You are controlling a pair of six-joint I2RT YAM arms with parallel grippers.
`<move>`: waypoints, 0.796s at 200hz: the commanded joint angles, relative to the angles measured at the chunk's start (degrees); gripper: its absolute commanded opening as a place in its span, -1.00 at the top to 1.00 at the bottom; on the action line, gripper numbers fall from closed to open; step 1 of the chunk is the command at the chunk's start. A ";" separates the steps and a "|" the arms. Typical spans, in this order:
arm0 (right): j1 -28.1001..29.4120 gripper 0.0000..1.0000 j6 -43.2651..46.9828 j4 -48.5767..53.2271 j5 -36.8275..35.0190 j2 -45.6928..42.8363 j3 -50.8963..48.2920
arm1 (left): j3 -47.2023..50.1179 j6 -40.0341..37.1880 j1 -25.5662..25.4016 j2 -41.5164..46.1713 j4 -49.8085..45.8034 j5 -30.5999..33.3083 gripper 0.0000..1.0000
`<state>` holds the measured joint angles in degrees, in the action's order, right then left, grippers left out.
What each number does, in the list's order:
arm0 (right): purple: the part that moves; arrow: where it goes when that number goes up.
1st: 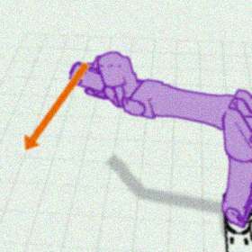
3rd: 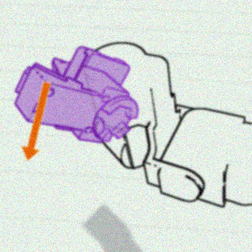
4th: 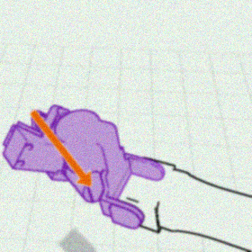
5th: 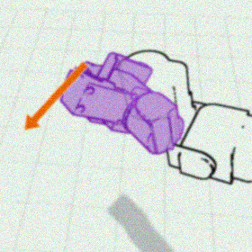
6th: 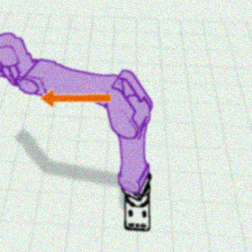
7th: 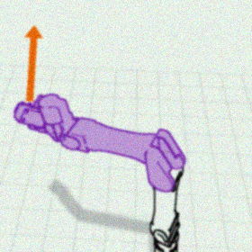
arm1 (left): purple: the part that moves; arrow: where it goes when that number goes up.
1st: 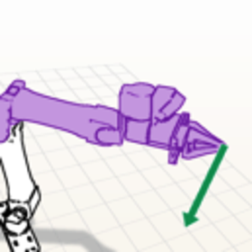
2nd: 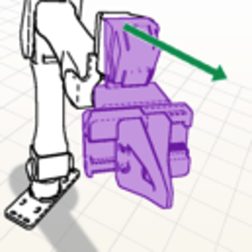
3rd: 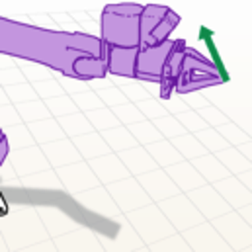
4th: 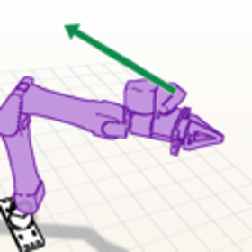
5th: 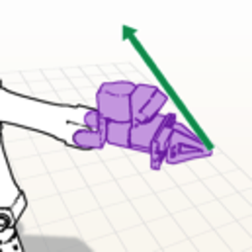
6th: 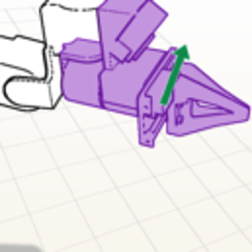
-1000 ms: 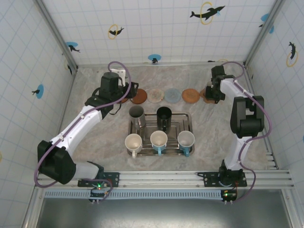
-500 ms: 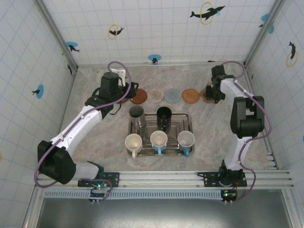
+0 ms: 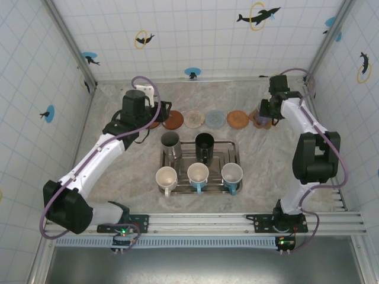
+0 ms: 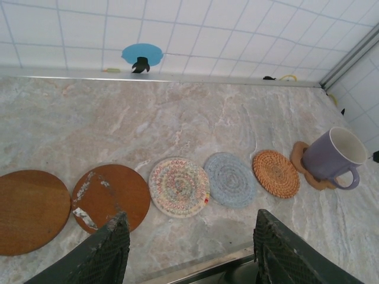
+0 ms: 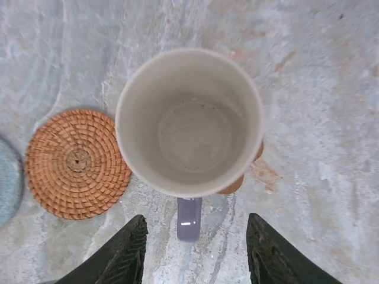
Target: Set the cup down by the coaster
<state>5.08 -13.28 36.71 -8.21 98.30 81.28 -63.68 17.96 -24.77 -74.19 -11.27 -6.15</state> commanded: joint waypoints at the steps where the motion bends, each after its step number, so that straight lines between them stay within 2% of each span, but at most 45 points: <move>1: 1.49 0.05 -2.09 1.90 -5.74 -4.96 -1.30 | 0.98 -0.33 -0.27 1.77 -1.11 0.52 -0.14; 29: 5.83 0.02 -6.59 0.72 -13.02 -10.21 -2.41 | 2.07 2.03 -0.25 1.29 -2.08 2.15 -0.15; 59: 11.44 0.00 -11.01 -4.58 -14.01 -14.98 -3.78 | 2.67 4.29 -0.43 1.41 -3.72 2.30 -0.15; 87: 16.62 0.02 -15.46 -7.93 -15.46 -17.18 -5.38 | 3.54 5.99 -0.49 2.24 -7.11 6.46 -0.15; 125: 21.45 0.09 -20.54 -18.58 -12.84 -19.73 -14.50 | 5.89 6.80 -0.71 4.14 -12.64 8.75 -0.16; 159: 22.04 0.10 -21.70 -18.91 -11.05 -18.59 -15.05 | 7.80 7.50 -1.41 7.43 -17.72 7.59 -0.16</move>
<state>26.68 -32.25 22.50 -19.73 79.72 66.59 -57.52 24.12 -25.45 -69.93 -23.27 0.95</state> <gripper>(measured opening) 0.451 0.578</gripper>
